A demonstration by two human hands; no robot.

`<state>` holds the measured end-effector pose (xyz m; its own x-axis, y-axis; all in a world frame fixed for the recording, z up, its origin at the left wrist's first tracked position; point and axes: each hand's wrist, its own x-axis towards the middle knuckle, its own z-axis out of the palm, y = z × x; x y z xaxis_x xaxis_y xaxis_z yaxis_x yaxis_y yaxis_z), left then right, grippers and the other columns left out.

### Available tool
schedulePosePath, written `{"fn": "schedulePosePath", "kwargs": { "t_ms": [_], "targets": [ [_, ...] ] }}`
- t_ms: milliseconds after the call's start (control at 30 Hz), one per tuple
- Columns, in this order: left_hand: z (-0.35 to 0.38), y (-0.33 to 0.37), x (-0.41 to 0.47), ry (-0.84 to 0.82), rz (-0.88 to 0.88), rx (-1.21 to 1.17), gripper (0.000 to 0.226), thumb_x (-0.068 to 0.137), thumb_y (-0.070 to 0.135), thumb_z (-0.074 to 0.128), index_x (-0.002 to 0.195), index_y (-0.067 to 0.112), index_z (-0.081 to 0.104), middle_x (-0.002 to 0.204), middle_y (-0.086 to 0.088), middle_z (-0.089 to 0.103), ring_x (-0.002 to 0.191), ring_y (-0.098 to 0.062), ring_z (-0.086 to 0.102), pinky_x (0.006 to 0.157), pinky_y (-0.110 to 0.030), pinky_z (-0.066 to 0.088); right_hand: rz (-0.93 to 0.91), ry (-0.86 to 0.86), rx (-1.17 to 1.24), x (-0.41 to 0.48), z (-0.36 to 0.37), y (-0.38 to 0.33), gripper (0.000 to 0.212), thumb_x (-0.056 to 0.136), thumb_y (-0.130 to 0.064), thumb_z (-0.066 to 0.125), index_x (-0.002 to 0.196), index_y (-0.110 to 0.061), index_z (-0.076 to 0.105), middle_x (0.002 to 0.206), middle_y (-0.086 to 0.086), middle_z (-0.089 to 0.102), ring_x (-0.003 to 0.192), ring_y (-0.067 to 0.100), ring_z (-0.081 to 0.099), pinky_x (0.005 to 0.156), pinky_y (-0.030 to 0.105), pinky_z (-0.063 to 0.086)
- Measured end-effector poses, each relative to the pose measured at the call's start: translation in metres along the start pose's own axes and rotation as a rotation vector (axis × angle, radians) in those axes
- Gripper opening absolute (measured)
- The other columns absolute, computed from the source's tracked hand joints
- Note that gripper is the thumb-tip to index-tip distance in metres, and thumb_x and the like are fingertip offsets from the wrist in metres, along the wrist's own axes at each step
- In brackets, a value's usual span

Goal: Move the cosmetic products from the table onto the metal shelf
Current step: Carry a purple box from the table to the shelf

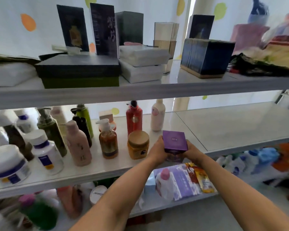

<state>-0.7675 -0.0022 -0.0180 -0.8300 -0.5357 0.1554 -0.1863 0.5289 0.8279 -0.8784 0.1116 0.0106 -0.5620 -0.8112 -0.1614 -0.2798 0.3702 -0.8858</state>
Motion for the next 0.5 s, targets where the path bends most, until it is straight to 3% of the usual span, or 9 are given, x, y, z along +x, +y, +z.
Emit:
{"fn": "schedulePosePath", "kwargs": {
  "t_ms": [133,233,300,367,500],
  "targets": [
    [0.013,-0.016,0.024,0.03,-0.115,-0.023,0.06,0.077,0.027,0.077,0.125,0.025,0.041,0.115,0.004,0.059,0.106,-0.014,0.059,0.09,-0.031,0.051,0.01,-0.053,0.005,0.025,-0.004,0.004,0.061,0.053,-0.01,0.075,0.112,-0.014,0.059,0.106,0.009,0.067,0.106,0.029,0.062,0.09,0.043,0.053],
    [0.016,-0.021,0.045,0.098,-0.194,-0.035,0.046,0.083,0.032,0.071,0.119,0.027,0.043,0.106,0.007,0.06,0.099,-0.012,0.06,0.08,-0.024,0.05,0.005,-0.115,0.012,0.046,-0.01,0.001,0.049,0.065,0.008,0.072,0.097,-0.024,0.054,0.097,0.0,0.062,0.095,0.018,0.06,0.082,0.03,0.051],
    [0.016,-0.023,0.056,0.161,-0.243,-0.051,0.044,0.085,0.035,0.068,0.119,0.025,0.042,0.104,0.005,0.061,0.095,-0.012,0.061,0.078,-0.024,0.051,-0.019,-0.156,-0.009,0.065,-0.012,0.002,0.052,0.07,0.016,0.069,0.095,-0.027,0.051,0.097,-0.001,0.06,0.097,0.019,0.057,0.085,0.033,0.05],
    [0.017,-0.023,0.066,0.221,-0.295,-0.081,0.043,0.087,0.037,0.066,0.119,0.022,0.041,0.104,0.003,0.061,0.095,-0.014,0.061,0.079,-0.026,0.053,-0.068,-0.208,-0.005,0.085,-0.016,0.005,0.052,0.069,0.012,0.072,0.096,-0.028,0.052,0.102,0.002,0.061,0.097,0.018,0.057,0.09,0.036,0.05],
    [0.016,-0.02,0.083,0.273,-0.388,-0.063,0.039,0.091,0.043,0.059,0.119,0.024,0.042,0.104,0.004,0.06,0.095,-0.011,0.06,0.083,-0.025,0.05,-0.157,-0.298,-0.009,0.109,-0.025,0.002,0.047,0.074,0.005,0.073,0.101,-0.025,0.048,0.098,-0.003,0.056,0.093,0.012,0.054,0.09,0.031,0.045]
  ]
}}
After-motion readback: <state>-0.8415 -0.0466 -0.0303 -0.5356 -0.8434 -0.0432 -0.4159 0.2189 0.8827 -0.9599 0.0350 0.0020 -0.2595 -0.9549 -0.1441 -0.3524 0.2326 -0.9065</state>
